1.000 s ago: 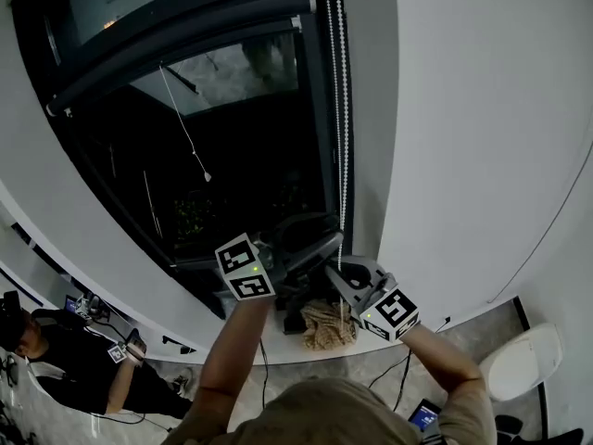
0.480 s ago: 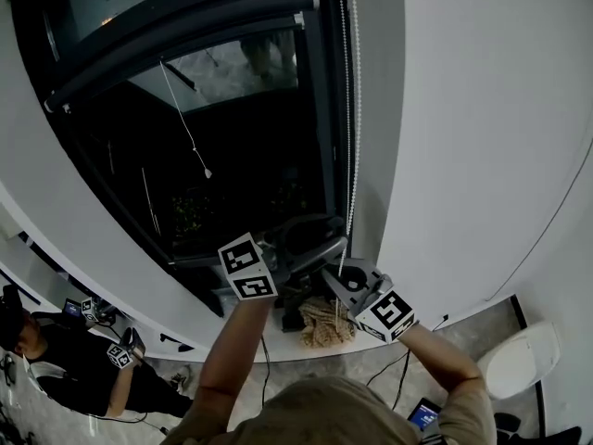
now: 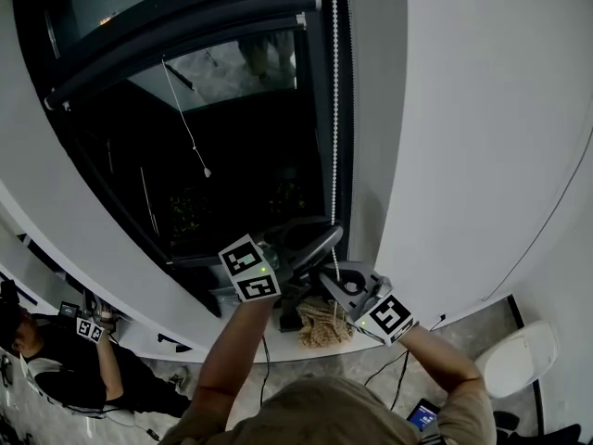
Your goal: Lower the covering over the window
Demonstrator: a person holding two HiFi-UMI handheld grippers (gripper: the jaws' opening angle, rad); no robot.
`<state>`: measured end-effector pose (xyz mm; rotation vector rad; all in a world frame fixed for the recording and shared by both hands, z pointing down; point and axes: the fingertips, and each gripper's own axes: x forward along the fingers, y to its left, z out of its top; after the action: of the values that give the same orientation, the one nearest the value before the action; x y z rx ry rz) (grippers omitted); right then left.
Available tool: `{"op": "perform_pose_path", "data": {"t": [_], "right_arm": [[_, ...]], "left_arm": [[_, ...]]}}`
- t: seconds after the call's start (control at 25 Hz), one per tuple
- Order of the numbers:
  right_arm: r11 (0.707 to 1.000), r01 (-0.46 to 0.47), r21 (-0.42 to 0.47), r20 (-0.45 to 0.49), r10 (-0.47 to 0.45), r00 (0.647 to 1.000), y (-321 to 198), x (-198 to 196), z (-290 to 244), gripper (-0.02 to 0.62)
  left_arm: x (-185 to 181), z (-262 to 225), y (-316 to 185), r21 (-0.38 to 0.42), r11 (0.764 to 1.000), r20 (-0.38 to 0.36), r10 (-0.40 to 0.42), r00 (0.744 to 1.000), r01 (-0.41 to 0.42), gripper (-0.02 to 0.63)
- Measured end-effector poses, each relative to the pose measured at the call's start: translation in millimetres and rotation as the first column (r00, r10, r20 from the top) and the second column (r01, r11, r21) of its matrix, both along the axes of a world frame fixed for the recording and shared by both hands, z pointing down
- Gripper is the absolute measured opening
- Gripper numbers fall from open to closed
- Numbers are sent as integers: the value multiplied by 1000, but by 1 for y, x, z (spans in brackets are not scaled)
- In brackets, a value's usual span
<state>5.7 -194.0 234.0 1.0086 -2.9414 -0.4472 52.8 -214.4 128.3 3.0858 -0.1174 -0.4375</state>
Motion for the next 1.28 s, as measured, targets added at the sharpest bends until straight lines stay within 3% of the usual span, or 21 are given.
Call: {"op": "perform_pose_path", "data": {"t": [0.08,0.2,0.32,0.44,0.64,0.8,1.0,1.08,1.16,1.24,1.28], "right_arm": [[998,23,66,-22,-22,1000,10,1,-9,32],[998,27,64,70,-32,997,21,17,-37,136],[995,6,96,122,-18,992,19,36,-73,152],[988,-52,146,123,34,992,8,39,-105,164],[990,-69,126,162,48,986,-13,28,-136,154],[995,-60,82,199,42,979,-25,25,-139,37],[998,-39,55,199,27,980,-28,17,-130,20],[1000,-11,-18,165,14,986,-29,10,-109,6],[989,28,-144,100,-13,995,-30,-2,-62,5],[974,42,-223,102,-20,995,-28,-2,-25,5],[975,38,-217,129,-10,992,-26,5,-24,5]], "left_arm": [[-7,2,-5,3,1000,-3,-31,1000,31,25],[-20,7,-12,57,992,12,-116,993,115,25],[-25,22,-17,110,977,62,-190,980,183,25],[-19,54,-17,84,979,99,-193,976,185,24],[-14,83,3,26,988,100,-151,983,149,23],[-19,90,13,10,990,88,-139,986,138,25],[-25,98,19,4,990,99,-140,985,140,25],[-28,99,23,-20,992,82,-119,989,121,25],[-33,97,30,-52,995,78,-80,994,84,26],[-35,109,38,-45,997,143,-54,988,61,28],[-34,114,41,-48,998,159,-40,986,48,24]]}}
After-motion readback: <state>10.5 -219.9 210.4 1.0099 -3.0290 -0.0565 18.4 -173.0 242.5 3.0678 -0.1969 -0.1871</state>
